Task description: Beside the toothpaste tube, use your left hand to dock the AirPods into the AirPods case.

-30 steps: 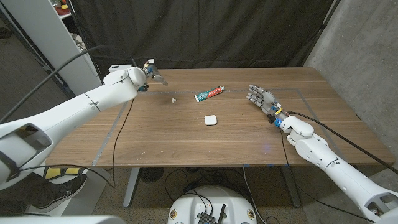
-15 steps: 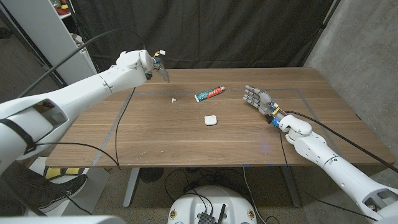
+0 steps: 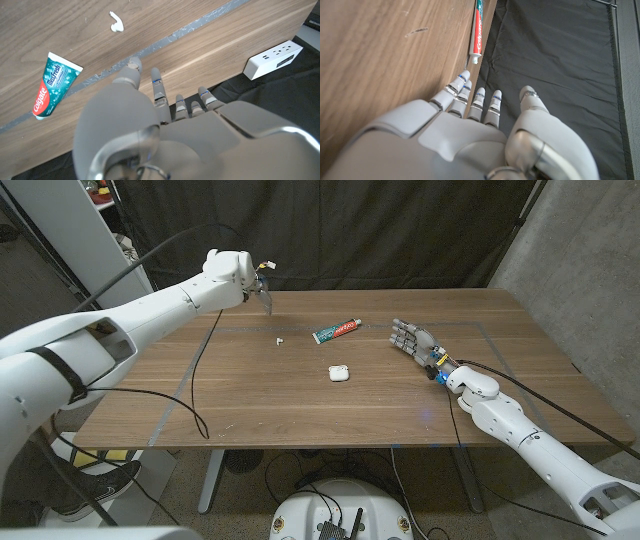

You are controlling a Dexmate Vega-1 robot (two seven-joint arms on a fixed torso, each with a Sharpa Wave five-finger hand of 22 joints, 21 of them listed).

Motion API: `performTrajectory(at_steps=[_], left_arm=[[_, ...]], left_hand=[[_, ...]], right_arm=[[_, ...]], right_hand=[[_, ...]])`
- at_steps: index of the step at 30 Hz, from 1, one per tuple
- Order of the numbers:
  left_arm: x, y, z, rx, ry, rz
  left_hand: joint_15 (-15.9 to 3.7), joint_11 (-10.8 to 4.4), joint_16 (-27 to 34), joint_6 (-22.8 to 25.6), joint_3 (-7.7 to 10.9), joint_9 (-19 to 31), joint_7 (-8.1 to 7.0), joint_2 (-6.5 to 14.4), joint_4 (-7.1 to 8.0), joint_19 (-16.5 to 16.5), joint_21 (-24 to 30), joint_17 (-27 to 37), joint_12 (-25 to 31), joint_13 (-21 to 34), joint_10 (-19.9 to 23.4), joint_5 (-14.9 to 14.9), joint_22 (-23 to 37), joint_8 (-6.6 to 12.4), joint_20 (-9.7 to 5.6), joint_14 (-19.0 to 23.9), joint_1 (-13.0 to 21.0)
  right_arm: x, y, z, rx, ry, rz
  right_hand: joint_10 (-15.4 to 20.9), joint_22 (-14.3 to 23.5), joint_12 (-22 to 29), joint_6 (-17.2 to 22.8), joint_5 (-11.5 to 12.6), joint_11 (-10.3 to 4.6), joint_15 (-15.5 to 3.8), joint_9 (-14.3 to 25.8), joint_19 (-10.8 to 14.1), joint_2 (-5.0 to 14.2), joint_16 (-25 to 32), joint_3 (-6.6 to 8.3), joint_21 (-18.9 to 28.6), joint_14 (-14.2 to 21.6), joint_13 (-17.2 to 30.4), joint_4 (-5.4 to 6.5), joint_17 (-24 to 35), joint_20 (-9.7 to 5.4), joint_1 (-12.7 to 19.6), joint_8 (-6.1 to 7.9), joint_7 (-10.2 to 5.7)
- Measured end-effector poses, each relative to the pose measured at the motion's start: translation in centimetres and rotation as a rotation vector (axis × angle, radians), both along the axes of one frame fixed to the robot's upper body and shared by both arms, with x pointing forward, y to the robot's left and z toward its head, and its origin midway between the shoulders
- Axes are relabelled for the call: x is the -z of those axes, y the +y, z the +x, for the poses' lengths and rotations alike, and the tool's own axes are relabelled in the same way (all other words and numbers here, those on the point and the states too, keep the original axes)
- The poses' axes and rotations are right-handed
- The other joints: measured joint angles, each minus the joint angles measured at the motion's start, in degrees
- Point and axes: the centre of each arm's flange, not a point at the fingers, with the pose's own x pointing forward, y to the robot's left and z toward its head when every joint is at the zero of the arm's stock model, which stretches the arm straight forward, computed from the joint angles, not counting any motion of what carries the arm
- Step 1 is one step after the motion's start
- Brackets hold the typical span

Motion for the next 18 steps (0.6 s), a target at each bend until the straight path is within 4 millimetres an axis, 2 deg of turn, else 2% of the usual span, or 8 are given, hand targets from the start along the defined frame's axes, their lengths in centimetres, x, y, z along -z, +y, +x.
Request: performTrajectory(at_steps=[2, 4, 7, 11, 12, 15, 18], left_arm=[[0.1, -0.4, 0.0, 0.019, 0.005, 0.019], [0.9, 0.3, 1.0, 0.008, 0.033, 0.021], [1.2, 0.1, 1.1, 0.025, 0.041, 0.032], [1.5, -0.3, 1.3, 0.061, 0.044, 0.052], [2.3, 0.2, 1.5, 0.061, 0.051, 0.043], [3.0, 0.3, 1.7, 0.082, 0.05, 0.045], [3.7, 0.5, 1.9, 0.097, 0.046, 0.043]], left_hand=[[-0.62, -0.22, 0.0, -2.04, -0.35, 0.27, -1.05, -0.34, 0.04, 0.41, -0.55, 0.0, 0.0, 0.0, -0.22, 0.37, 0.0, -0.88, -0.18, 0.03, 0.34], [-0.61, -0.23, -0.01, -3.57, -0.71, 0.31, -2.2, -0.57, 0.41, 0.48, -0.89, 0.0, 0.0, -0.07, -0.22, 0.56, 0.0, -1.6, -0.11, 0.02, 0.57], [-0.75, -0.28, -0.01, -4.5, -1.12, 0.31, -3.3, -0.8, 0.33, 0.78, -1.29, 0.0, 0.0, -0.26, -0.18, 0.7, 0.0, -2.03, -0.41, -0.06, 0.8], [-2.09, -1.48, 0.02, -2.81, -1.6, 0.31, -5.11, -1.04, 0.48, 1.94, -1.73, 0.01, 0.0, -0.26, 1.02, 1.04, -0.01, -1.84, -0.74, 0.68, 1.04], [-2.38, -1.78, 0.21, -2.23, -1.68, 0.3, -5.37, -1.24, 0.42, 2.32, -1.73, 0.01, 0.24, -0.26, 1.33, 1.04, -0.01, -1.57, -0.75, 0.97, 1.24], [-3.15, -2.08, 0.22, -1.16, -1.9, 0.17, -5.29, -0.79, 0.65, 3.16, -2.25, 0.01, 0.56, -0.26, 2.3, 1.04, -0.01, -1.51, -0.91, 1.75, 1.7], [-3.77, -2.41, 0.23, -0.13, -2.07, 0.14, -6.14, -0.72, 0.48, 3.99, -2.64, 0.01, 0.78, -0.26, 3.14, 1.04, -0.01, -1.51, -1.13, 2.37, 2.38]], right_arm=[[0.1, 0.0, 0.0, 0.001, 0.001, 0.0], [0.2, -0.1, -0.1, 0.003, 0.004, 0.005], [0.3, -0.2, -0.2, 0.004, 0.005, 0.006], [0.5, -0.3, -0.4, 0.007, 0.006, 0.008], [0.6, -0.4, -0.4, 0.01, 0.008, 0.012], [0.7, -0.5, -0.5, 0.012, 0.01, 0.015], [0.9, -0.6, -0.6, 0.015, 0.011, 0.018]], right_hand=[[-0.31, 0.0, 0.0, -0.28, 0.0, 0.31, 0.0, 0.0, 0.0, 0.0, 0.0, 0.0, 0.0, 0.0, 0.0, 0.0, 0.0, 0.0, 0.0, 0.0, 0.28], [-0.31, 0.0, 0.0, -0.28, 0.0, 0.31, 0.0, 0.0, 0.0, 0.0, 0.0, 0.0, 0.0, 0.0, 0.0, 0.0, 0.0, 0.0, 0.0, 0.0, 0.28], [-0.31, 0.0, 0.0, -0.52, 0.0, 0.31, 0.0, 0.0, -0.21, 0.0, 0.0, 0.0, 0.0, 0.0, 0.0, 0.0, 0.0, 0.21, 0.0, 0.0, 0.52], [-0.31, -0.01, 0.0, -0.35, 0.0, 0.31, 0.0, 0.0, -0.21, 0.0, 0.0, 0.0, 0.0, 0.0, -0.01, 0.0, 0.0, 0.21, 0.0, 0.0, 0.76], [-0.31, -0.01, 0.0, -0.35, 0.0, 0.31, 0.0, 0.0, -0.21, 0.0, 0.0, 0.0, 0.0, 0.0, -0.01, 0.0, 0.0, 0.21, 0.0, 0.0, 0.77], [-0.31, -0.01, 0.0, -0.35, 0.44, 0.31, 0.0, 0.0, -0.21, 0.23, 0.0, 0.0, 0.0, 0.0, -0.01, 0.0, 0.0, 0.21, 0.23, 0.0, 0.77], [-0.31, -0.01, 0.0, -0.29, 0.44, 0.31, 0.0, 0.0, -0.51, 0.23, 0.0, 0.0, 0.0, 0.0, -0.01, 0.0, 0.0, -0.1, 0.23, 0.0, 1.33]])
